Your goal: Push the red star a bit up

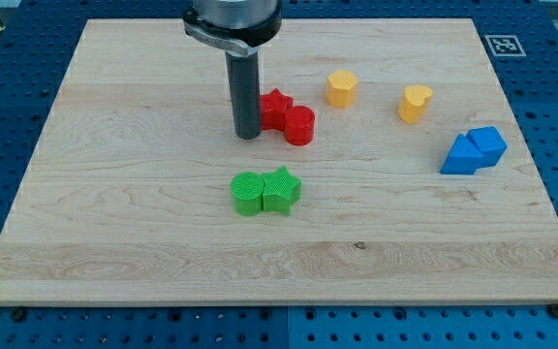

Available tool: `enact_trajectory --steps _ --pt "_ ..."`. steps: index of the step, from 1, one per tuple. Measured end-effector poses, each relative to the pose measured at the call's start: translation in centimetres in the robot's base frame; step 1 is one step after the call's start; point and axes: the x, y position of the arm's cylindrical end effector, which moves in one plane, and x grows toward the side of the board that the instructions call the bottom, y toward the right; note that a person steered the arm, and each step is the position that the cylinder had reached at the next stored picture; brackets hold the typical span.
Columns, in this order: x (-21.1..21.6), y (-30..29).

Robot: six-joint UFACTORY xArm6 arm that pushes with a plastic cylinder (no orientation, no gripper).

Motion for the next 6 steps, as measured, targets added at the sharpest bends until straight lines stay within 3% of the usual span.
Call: enact_trajectory --steps 2,4,6 --pt "-2.5 0.0" --pt "0.5 0.2" --pt "-0.5 2.6"
